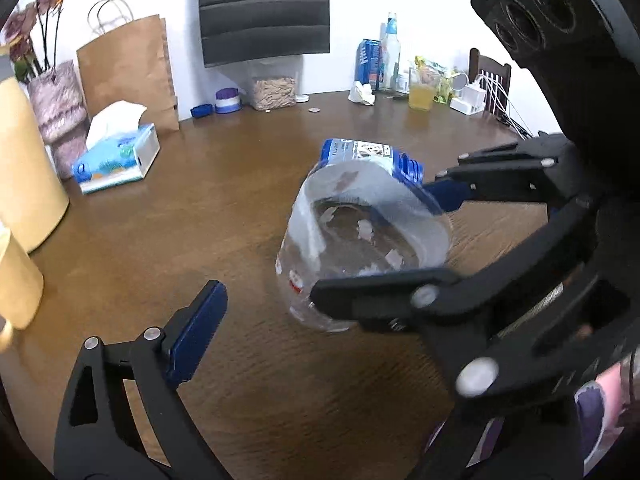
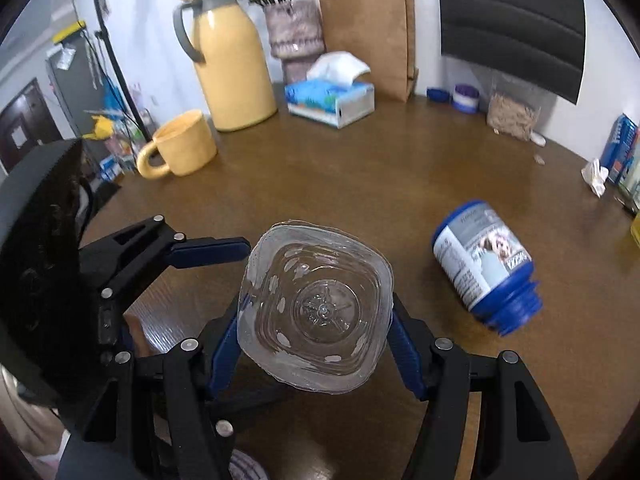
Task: Flip cup upright
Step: 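Rotate the held cup opening-up with the right gripper and lower it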
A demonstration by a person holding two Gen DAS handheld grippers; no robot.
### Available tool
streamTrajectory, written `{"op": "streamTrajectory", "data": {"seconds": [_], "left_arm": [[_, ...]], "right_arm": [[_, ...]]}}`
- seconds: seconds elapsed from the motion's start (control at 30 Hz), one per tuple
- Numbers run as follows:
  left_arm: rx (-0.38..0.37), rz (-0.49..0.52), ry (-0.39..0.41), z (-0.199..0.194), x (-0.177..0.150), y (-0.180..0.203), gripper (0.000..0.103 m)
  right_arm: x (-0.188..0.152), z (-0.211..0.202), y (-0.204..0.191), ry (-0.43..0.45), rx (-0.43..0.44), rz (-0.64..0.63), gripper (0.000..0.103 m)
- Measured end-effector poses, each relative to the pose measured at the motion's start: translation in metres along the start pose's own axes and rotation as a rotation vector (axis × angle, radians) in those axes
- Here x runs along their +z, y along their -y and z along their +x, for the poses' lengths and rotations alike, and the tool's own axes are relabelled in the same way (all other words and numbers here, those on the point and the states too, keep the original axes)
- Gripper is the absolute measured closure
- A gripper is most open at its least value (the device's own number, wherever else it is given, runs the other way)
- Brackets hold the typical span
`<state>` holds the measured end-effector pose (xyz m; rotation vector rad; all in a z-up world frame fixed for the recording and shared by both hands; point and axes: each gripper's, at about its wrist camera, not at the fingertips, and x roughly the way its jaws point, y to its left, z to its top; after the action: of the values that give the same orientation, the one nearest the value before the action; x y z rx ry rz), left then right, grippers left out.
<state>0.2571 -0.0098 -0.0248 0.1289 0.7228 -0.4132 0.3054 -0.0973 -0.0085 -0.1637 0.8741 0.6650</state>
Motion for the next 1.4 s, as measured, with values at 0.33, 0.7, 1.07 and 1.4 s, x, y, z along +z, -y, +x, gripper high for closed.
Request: {"op": "streamTrajectory", "data": {"seconds": [0.33, 0.7, 1.07, 1.4], "left_arm": [[-0.004, -0.095, -0.047, 0.002, -0.006, -0.008, 0.011], [0.002, -0.125, -0.08, 0.005, -0.014, -0.01, 0.011], [0.009, -0.063, -0.07, 0.007, -0.004, 0.008, 0.011], [0.009, -0.085, -0.052, 0.0, 0.003, 0.004, 0.011]], "right_arm": [[-0.003, -0.001, -0.017, 0.023, -0.11, 0.051, 0.033], [-0.008, 0.0, -0.027, 0.082, -0.193, 0.003, 0.033], [-0.021, -0.011, -0.004, 0.124, -0.19, 0.043, 0.033], [-0.01, -0.02, -0.003, 0.113, -0.257, 0.012, 0.033]]}}
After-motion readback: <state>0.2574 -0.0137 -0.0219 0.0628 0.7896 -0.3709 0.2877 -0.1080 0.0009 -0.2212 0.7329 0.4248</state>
